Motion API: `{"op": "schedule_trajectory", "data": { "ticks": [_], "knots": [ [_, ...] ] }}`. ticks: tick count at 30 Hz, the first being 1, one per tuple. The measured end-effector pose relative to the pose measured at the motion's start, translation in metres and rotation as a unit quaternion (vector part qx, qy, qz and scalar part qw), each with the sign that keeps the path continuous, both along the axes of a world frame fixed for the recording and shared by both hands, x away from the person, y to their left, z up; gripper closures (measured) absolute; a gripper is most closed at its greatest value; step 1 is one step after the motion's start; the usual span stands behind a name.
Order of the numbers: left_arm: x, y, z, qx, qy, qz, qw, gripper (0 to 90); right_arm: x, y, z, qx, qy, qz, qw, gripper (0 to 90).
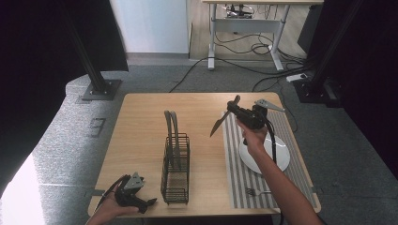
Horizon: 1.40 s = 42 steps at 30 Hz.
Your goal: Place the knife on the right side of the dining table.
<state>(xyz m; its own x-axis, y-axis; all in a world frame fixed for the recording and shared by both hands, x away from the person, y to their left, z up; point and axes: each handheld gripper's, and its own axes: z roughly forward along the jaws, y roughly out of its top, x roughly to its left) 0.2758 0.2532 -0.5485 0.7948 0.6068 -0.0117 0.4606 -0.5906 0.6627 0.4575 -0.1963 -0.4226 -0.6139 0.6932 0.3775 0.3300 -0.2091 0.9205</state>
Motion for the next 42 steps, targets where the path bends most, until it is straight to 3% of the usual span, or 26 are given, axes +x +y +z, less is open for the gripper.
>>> {"op": "schedule_trajectory", "data": {
  "ticks": [20, 30, 42],
  "knots": [
    [0.000, 0.000, 0.000, 0.000, 0.000, 0.000, 1.0000, 0.0, 0.011, -0.018, -0.002, 0.001, 0.002, -0.037, 0.9993, 83.1],
    [0.000, 0.000, 0.000, 0.000, 0.000, 0.000, 1.0000, 0.0, 0.020, -0.029, -0.003, -0.018, -0.001, -0.071, 0.9973, 83.1],
    [0.000, 0.000, 0.000, 0.000, 0.000, 0.000, 1.0000, 0.0, 0.045, -0.040, -0.022, -0.020, 0.017, -0.109, 0.9936, 83.1]
  ]
}}
